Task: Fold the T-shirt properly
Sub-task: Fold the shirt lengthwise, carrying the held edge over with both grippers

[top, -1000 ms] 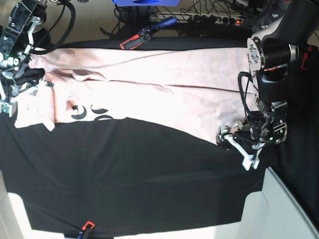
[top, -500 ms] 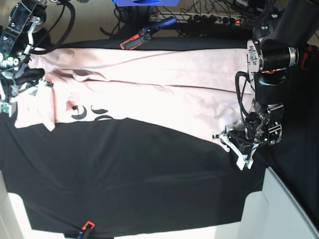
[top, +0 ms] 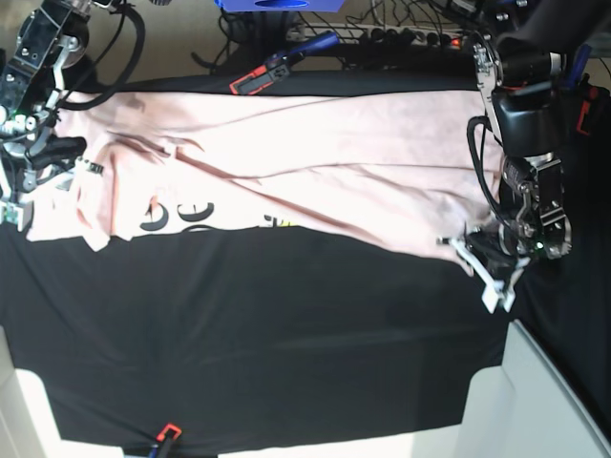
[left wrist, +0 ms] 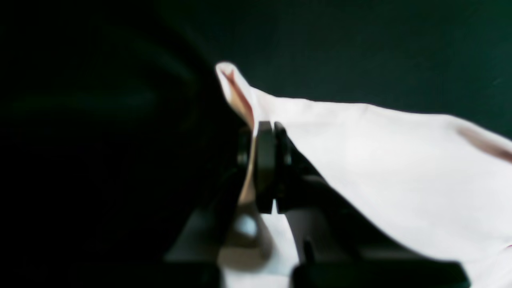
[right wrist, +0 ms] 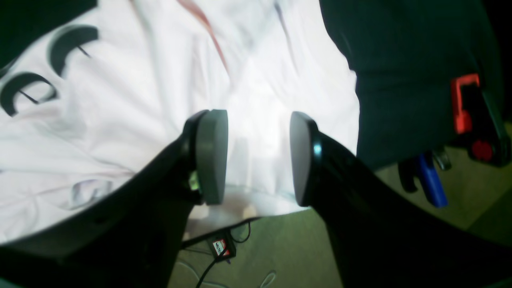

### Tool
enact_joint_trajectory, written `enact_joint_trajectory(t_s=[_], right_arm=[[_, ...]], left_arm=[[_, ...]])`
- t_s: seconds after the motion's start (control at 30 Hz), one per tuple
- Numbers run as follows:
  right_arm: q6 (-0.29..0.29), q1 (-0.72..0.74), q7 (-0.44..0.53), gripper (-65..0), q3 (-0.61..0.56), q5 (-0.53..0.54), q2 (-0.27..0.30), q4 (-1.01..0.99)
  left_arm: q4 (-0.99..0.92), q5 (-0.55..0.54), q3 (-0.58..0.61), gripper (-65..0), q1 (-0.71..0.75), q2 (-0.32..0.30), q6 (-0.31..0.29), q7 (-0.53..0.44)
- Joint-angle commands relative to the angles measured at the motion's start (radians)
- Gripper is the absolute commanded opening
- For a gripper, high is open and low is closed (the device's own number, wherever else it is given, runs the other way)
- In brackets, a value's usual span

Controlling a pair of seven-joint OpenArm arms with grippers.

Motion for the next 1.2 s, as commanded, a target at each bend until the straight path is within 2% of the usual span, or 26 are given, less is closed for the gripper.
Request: enact_joint_trajectory(t_s=[0.0, 0.63, 0.8, 0.97, 1.17], right_arm=[[0.001, 0.006, 0.015, -40.6, 0.001, 0.0, 0.004, 0.015], [0.001, 0.006, 0.009, -40.6, 0.001, 0.0, 0.003, 0.015], [0.001, 0.006, 0.009, -40.6, 0.001, 0.0, 0.001, 0.015], [0.001, 0.006, 0.009, -40.6, 0.001, 0.0, 0.0, 0.015], [0.001, 0.006, 0.009, -40.6, 0.001, 0.0, 0.0, 0.015]], left_arm=[[0.043, -0.007, -0.005, -62.3, -0.009, -0.014, -0.005, 0.005], [0.574, -0.009, -0.008, -62.5, 0.298, -0.031, -0.005, 0.275], [0.682, 0.005, -0.008, -62.5, 0.399, -0.034, -0.005, 0.288], [0.694, 0.122, -0.008, -62.5, 0.459, -0.028, -0.006, 0.288], [0.709, 0.125, -0.006, -62.5, 0.514, -0.029, -0.008, 0.285]])
